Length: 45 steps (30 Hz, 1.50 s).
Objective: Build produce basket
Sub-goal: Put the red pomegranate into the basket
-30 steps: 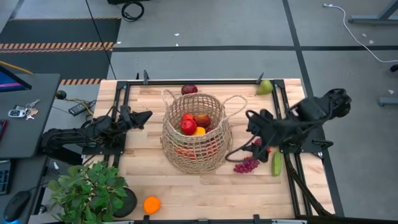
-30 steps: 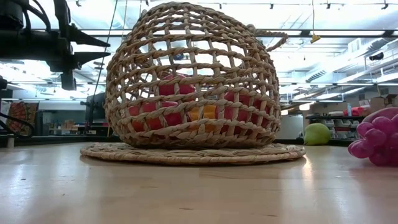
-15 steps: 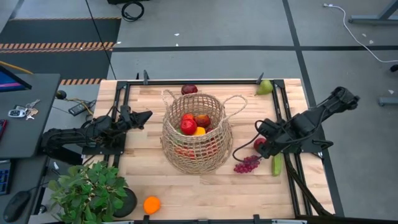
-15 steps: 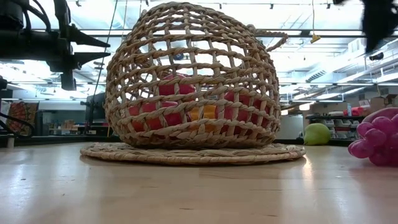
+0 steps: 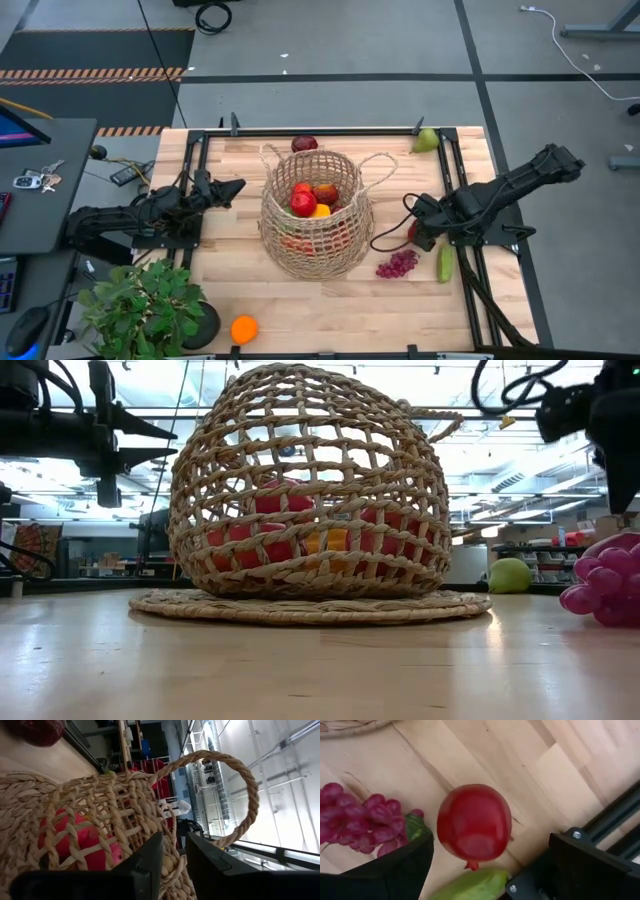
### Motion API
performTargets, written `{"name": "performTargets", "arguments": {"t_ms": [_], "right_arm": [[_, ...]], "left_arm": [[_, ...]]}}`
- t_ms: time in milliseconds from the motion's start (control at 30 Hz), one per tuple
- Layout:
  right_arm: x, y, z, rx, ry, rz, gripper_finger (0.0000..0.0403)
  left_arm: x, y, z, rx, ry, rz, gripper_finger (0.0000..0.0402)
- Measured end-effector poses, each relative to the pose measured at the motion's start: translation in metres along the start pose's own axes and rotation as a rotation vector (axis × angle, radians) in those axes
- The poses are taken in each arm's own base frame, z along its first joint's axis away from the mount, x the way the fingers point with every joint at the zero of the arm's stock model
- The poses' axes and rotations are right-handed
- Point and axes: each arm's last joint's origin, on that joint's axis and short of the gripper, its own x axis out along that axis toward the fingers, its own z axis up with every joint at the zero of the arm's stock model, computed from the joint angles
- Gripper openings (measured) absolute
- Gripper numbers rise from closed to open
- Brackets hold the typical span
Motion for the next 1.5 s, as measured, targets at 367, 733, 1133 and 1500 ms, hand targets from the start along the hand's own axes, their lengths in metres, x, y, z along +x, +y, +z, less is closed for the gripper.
{"name": "performTargets", "arguments": {"t_ms": [367, 733, 1133, 1500], "right_arm": [[0.035, 0.0, 0.003, 0.034, 0.021, 0.067, 0.04], [0.066, -0.004, -0.005, 0.06, 0.062, 0.108, 0.0401], [0.059, 0.001, -0.001, -0.033, 0.053, 0.143, 0.038], [0.032, 0.01, 0.013, -0.051, -0.017, 0.202, 0.0372]], "left_arm": [[0.0, 0.001, 0.0, 0.005, 0.002, 0.015, 0.0091], [0.0, 0.003, 0.0, 0.01, 0.005, 0.027, 0.0091], [0.0, 0.003, -0.001, 0.013, 0.006, 0.034, 0.0088], [0.0, 0.003, -0.001, 0.012, 0.006, 0.034, 0.0091]]}}
